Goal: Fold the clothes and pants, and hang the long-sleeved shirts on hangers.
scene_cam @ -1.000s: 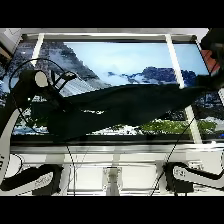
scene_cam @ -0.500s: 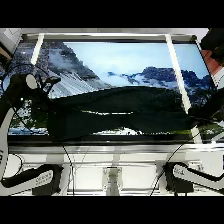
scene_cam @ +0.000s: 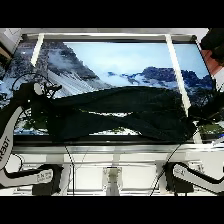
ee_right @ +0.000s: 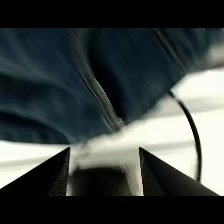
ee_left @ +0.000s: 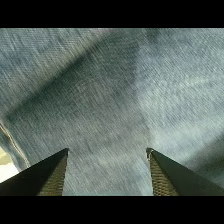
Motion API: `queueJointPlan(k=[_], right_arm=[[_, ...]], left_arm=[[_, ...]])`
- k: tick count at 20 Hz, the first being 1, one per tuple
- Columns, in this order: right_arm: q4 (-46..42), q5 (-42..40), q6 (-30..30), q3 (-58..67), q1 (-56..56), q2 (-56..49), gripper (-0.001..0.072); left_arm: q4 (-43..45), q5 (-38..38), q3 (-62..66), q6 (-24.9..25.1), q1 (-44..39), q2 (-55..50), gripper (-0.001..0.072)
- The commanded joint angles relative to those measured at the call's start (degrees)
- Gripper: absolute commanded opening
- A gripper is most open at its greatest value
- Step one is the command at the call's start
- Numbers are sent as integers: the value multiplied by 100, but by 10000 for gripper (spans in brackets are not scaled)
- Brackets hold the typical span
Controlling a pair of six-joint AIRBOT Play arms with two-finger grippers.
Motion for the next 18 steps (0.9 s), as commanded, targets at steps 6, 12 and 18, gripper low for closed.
queueJointPlan(k=[6,12,18], right_arm=[[767,-2022,9,20,704,-243,481],[638,-2251,11,20,748,-603,481],[590,-2286,7,13,748,-634,481]], left_arm=[[455,778,-17,-562,13,-529,491],[1241,798,-17,-1056,70,-431,471],[1093,616,-17,-1025,481,-393,470]])
